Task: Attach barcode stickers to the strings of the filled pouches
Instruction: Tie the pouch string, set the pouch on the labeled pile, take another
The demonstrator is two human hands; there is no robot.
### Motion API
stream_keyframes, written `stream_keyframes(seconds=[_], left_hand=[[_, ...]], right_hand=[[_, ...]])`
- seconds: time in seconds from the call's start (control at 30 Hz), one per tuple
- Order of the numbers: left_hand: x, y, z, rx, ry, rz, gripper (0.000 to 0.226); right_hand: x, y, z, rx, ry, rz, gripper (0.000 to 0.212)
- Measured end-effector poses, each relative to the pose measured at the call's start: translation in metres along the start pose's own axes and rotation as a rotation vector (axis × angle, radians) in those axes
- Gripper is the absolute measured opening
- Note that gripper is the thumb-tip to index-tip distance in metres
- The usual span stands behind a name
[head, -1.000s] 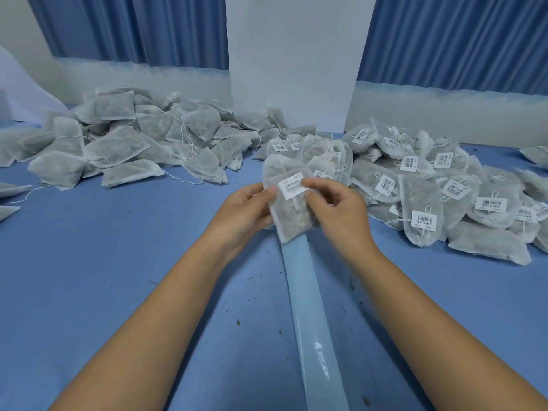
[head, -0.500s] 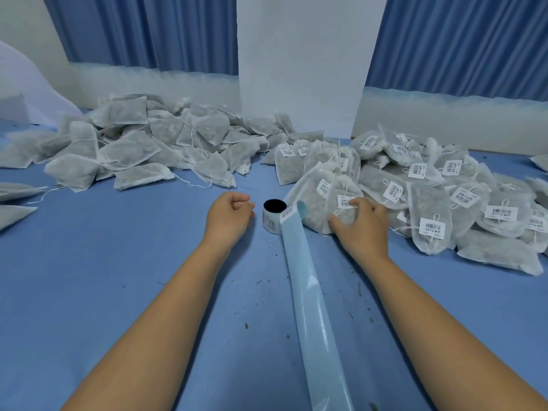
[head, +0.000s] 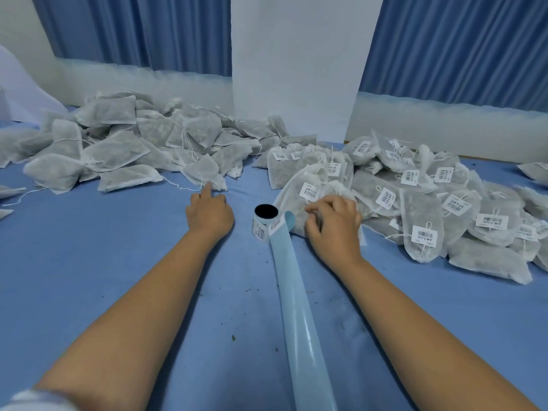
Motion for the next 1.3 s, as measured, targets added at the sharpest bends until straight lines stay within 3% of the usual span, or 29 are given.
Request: stream_keyframes(seconds=[0.2,0.4,0.53,0.77,0.87,1.0,1.1,1.3], left_hand=[[0.003,0.004,0.018,-0.044,0.001,0.104,0.044],[0.004,-0.037,0.003,0.326,0.079,-0.229,0.023],[0.003,-0.060,-0.016,0.435,0.125,-0.438,0.003],[0.022,-0.072,-0.045,0.313,0.279,-0.683,0.021],[0.043,-0.083,-0.064,0.323,0.443,-0.646,0.033],[0.059,-0.094,-0.086,0.337,0.583,-0.659,0.031],[0.065,-0.095,-0.091,0.271,0.620,-0.683,0.037],[0.065,-0.099,-0.092,0.292,0.618,-0.582,0.016]], right_hand=[[0.008,-0.001,0.003,-0.023,0.035,0.071,0.020],[0.008,-0.001,0.004,-0.029,0.035,0.108,0.018],[0.003,-0.004,0.001,-0.014,0.032,0.135,0.017],[-0.028,-0.029,0.005,0.057,0.044,0.391,0.016],[-0.053,-0.029,0.010,-0.046,0.029,0.465,0.010],[-0.077,-0.021,0.007,-0.192,-0.039,0.446,0.025],[-0.081,-0.026,0.006,-0.180,-0.056,0.559,0.012],[-0.078,-0.025,0.008,-0.233,-0.057,0.626,0.009]])
Point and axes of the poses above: each hand's wrist, its own z-axis towards the middle knuckle, its own y-axis out of the palm, x = y × z, the point moved 10 cm from there along z, towards the middle knuckle, and after that the axes turned 2 degrees about -z, right-handed, at the moved point
